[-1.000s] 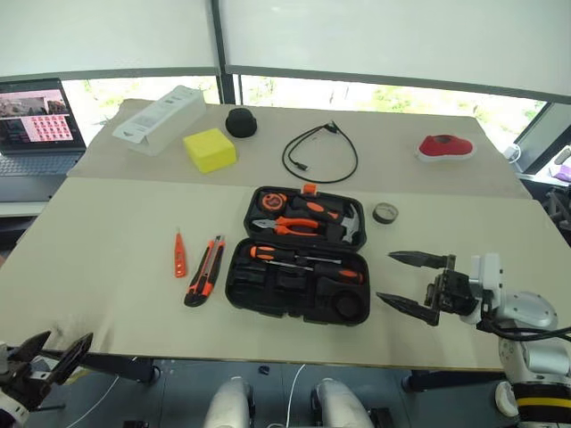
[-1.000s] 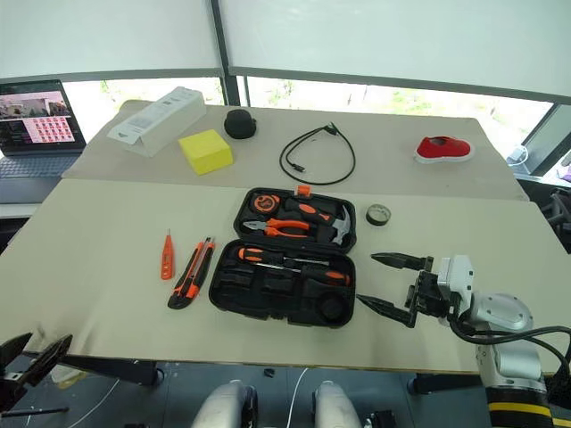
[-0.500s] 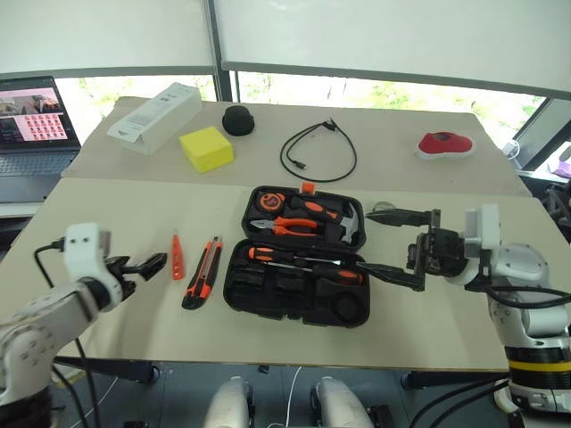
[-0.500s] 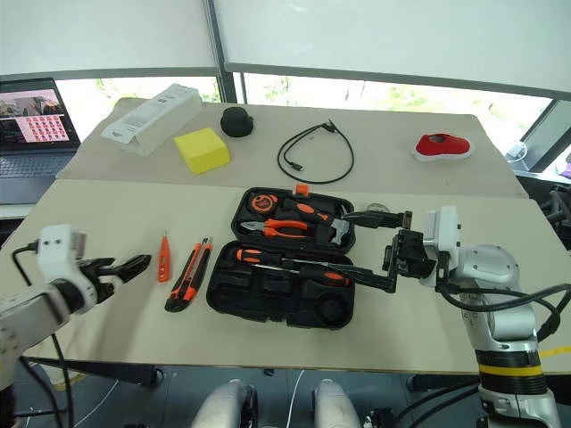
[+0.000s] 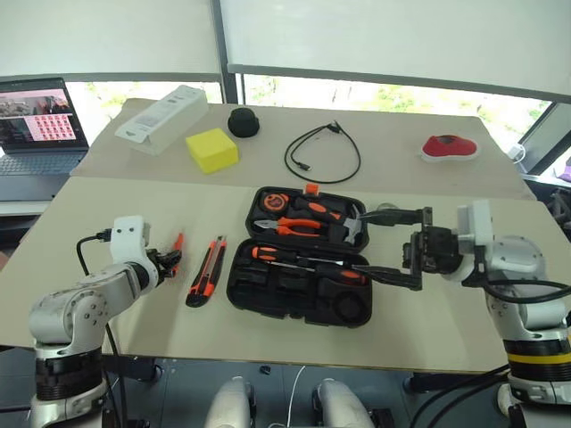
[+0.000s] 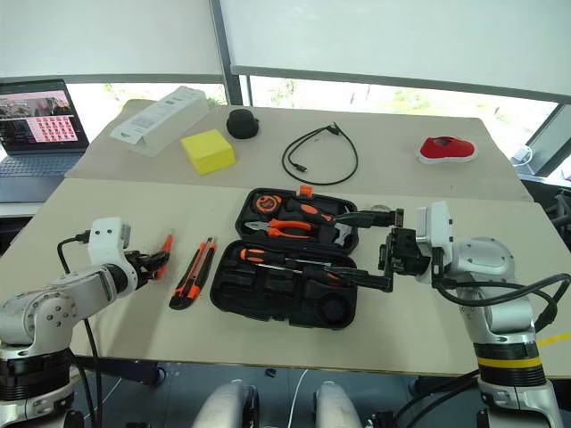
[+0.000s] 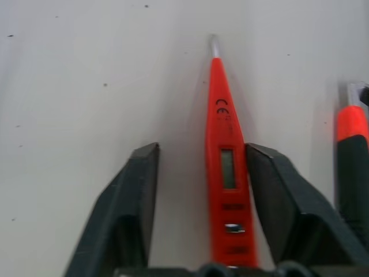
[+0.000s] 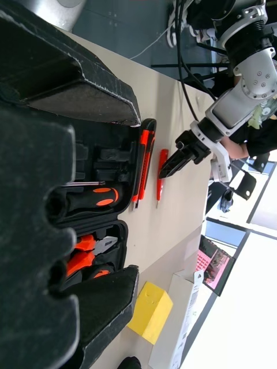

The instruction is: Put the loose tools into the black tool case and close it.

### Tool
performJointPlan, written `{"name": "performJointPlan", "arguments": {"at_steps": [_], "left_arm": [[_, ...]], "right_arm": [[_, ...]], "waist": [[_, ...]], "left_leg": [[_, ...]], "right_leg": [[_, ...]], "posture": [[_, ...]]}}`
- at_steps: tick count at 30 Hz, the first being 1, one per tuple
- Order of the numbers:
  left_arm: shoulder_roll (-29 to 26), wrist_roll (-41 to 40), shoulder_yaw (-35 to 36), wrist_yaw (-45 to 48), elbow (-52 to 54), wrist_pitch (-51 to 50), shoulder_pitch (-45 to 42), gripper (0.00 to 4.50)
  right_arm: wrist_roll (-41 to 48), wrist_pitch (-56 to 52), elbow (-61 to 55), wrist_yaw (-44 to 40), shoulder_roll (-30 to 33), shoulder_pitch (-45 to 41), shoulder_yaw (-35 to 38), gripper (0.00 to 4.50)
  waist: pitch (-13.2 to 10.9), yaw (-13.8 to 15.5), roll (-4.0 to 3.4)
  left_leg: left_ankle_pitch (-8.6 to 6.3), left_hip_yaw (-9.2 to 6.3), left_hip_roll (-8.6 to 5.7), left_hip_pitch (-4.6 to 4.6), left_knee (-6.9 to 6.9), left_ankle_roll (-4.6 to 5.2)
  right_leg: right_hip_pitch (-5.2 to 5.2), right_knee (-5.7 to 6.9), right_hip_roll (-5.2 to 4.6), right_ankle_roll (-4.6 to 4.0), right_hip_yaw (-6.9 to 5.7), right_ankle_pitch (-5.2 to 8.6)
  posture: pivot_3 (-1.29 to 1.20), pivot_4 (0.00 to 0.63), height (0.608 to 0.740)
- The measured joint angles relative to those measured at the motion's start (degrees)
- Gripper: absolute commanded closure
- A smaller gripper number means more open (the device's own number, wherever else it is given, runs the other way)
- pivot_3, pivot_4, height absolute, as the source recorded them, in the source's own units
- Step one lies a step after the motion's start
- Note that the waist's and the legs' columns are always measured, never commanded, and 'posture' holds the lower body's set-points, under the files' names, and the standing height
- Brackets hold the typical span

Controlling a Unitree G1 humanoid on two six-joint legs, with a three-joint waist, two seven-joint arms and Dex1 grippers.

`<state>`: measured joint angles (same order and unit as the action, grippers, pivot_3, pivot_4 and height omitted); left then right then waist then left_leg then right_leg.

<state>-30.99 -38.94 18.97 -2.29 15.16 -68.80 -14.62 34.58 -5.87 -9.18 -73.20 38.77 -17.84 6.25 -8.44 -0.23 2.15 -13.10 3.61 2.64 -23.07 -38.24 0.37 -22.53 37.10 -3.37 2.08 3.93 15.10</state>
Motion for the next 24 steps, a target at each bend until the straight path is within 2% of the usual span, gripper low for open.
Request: {"name": "performJointPlan", "arguments": {"at_steps": [1, 2, 10, 12, 13, 17, 19, 24], "left_arm": [[0.1, 0.6, 0.0, 0.2, 0.0, 0.0, 0.0, 3.53], [0.2, 0.8, 0.2, 0.6, 0.0, 0.0, 0.0, 3.98], [-0.3, 1.8, 2.7, 5.9, 0.5, 3.4, 2.7, 4.04], [-3.4, 2.4, 2.0, 13.9, 0.3, 9.5, 5.6, 4.04], [-6.7, 3.3, 1.0, 22.4, 0.1, 16.2, 6.9, 4.04], [-14.7, 5.2, -1.8, 42.6, 0.3, 31.8, 5.4, 4.04], [-18.1, 6.9, -7.4, 53.9, -0.1, 38.7, 2.4, 4.04], [-19.9, 11.6, -23.3, 69.6, -2.0, 42.4, -9.3, 4.04]], "right_arm": [[0.0, 0.0, 0.0, 0.0, 0.0, 0.0, 0.0, 0.0], [0.0, 0.0, 0.0, 0.0, 0.0, 0.0, 0.0, 0.0], [-0.3, -0.2, 0.2, -0.3, 0.2, -0.1, -0.8, 0.0], [-0.7, -0.8, 0.2, 0.0, 1.0, 0.2, -0.9, 0.0], [-1.3, -1.5, 0.1, 0.3, 2.6, 1.2, -0.9, 0.0], [-2.3, -3.7, 0.1, 1.5, 5.5, 3.5, -0.4, 0.0], [-2.5, -4.7, -0.2, 2.5, 7.4, 5.3, 0.6, 0.0], [-3.0, -7.2, -3.3, 3.9, 11.9, 9.6, 4.2, 0.0]], "waist": [[0.0, 0.1, 0.0], [0.0, 0.1, 0.0], [0.0, -0.3, 0.0], [-0.1, -0.4, 0.08], [-0.1, -0.3, 0.21], [-0.2, 0.3, 0.21], [-0.2, 0.7, 0.19], [-0.2, 1.0, 0.16]], "left_leg": [[0.0, 0.0, -0.01, 0.0, 0.0, 0.0], [0.0, 0.0, -0.01, -0.01, 0.0, 0.0], [0.0, -0.02, 0.03, -0.06, 0.01, 0.0], [0.0, -0.01, 0.04, -0.21, 0.01, -0.01], [0.01, 0.01, 0.06, -0.38, 0.01, -0.02], [0.05, 0.14, 0.09, -0.66, 0.02, -0.09], [0.04, 0.24, 0.09, -0.69, 0.02, -0.07], [0.05, 0.44, 0.05, -0.79, 0.01, -0.02]], "right_leg": [[0.0, -0.01, -0.01, 0.01, 0.0, 0.0], [0.01, -0.01, -0.02, 0.01, 0.0, 0.0], [-0.05, -0.03, -0.01, 0.0, 0.0, 0.0], [-0.2, -0.02, -0.01, -0.01, -0.01, 0.01], [-0.4, 0.0, -0.01, -0.05, -0.03, 0.01], [-0.64, -0.08, -0.13, -0.14, -0.11, -0.02], [-0.64, -0.13, -0.12, -0.13, -0.1, -0.02], [-0.64, -0.2, 0.06, -0.05, -0.13, 0.0]], "posture": [[0.0, 0.15, 0.74], [0.0, 0.15, 0.74], [0.0, 0.15, 0.74], [0.0, 0.15, 0.74], [0.0, 0.15, 0.74], [0.0, 0.15, 0.74], [0.0, 0.15, 0.74], [0.0, 0.15, 0.74]]}}
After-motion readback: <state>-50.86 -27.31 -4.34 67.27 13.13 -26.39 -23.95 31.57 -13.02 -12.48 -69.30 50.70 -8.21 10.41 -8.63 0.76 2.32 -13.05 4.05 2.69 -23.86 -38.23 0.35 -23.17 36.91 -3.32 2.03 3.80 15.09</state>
